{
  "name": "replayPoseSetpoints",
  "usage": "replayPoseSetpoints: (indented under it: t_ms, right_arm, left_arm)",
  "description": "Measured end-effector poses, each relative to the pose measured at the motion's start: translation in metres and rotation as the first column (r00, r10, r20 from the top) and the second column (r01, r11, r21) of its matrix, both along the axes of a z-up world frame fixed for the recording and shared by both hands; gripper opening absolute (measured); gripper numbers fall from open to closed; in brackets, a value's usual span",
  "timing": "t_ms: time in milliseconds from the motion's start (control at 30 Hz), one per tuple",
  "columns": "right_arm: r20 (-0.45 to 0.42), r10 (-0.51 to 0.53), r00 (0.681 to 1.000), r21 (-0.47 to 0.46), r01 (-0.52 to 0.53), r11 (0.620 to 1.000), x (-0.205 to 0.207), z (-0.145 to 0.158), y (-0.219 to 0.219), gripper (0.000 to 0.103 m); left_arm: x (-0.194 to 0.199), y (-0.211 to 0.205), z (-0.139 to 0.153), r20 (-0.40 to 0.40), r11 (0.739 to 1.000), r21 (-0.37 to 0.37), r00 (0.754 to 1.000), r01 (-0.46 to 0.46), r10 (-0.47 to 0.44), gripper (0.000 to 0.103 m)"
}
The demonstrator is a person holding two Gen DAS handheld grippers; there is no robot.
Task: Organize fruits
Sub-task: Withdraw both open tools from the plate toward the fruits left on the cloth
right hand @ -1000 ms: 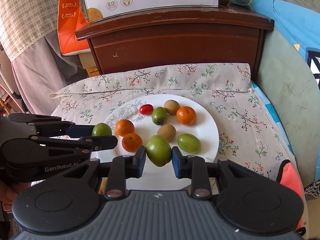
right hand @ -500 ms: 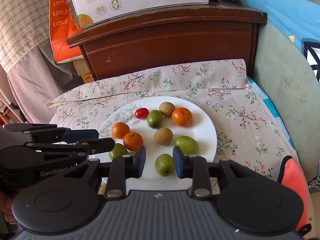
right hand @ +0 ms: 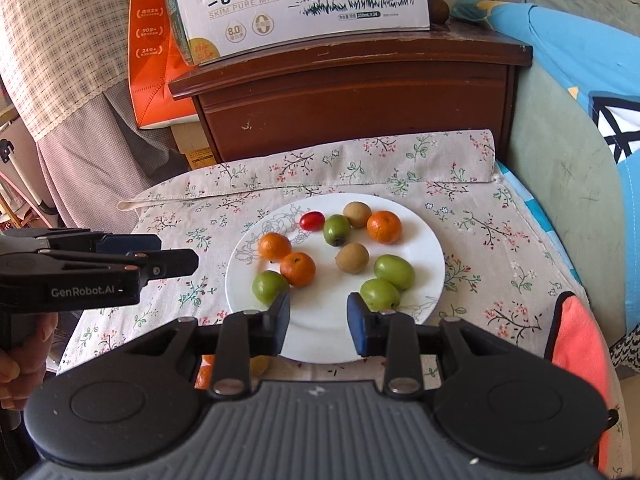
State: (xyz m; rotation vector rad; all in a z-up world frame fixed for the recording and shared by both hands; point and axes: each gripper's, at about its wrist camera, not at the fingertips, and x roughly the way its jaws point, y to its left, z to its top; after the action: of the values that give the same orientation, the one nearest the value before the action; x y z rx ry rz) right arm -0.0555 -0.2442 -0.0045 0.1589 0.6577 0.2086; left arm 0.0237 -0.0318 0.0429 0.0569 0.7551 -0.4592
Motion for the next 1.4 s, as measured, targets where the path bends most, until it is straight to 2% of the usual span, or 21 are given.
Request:
replayPoseSetpoints:
  t_ms: [400, 500, 733, 900, 1033, 1400]
  right_arm:
    - [-0.047, 0.091, 0.995, -0.024, -0.092, 0.995, -0.049, -0.023, 0.038, 0.033]
    - [-0.061, 0.121, 0.991, -0.034, -0.123, 0.992, -0.054, -0.029, 0.047, 0.033]
    - [-0.084, 0.18, 0.98, -0.059, -0.185, 0.981, -0.051, -0.039, 0.063, 0.033]
    - [-0.097, 0.212, 0.972, -0.09, -0.221, 0.971, -0.047, -0.045, 0.072, 0.033]
    - [-0.104, 0.229, 0.968, -0.123, -0.241, 0.963, -0.043, -0.049, 0.078, 0.041]
    - [-0.102, 0.253, 0.962, -0.209, -0.27, 0.94, -0.035, -0.058, 0.089, 0.041]
  left_arm:
    - [-0.034, 0.027, -0.023, -0.053, 0.998, 0.049, 0.998, -0.027, 0.029, 0.051]
    - [-0.038, 0.032, -0.027, -0.069, 0.998, 0.044, 0.997, -0.04, 0.043, 0.061]
    - [-0.04, 0.028, -0.032, -0.083, 0.998, 0.067, 0.996, -0.021, 0.026, 0.062]
    - [-0.037, 0.028, -0.033, -0.105, 0.998, 0.05, 0.994, -0.034, 0.039, 0.066]
    - [-0.035, 0.029, -0.033, -0.116, 0.998, 0.039, 0.992, -0.045, 0.049, 0.066]
    - [-0.035, 0.025, -0.033, -0.129, 1.0, 0.016, 0.991, -0.016, 0.018, 0.066]
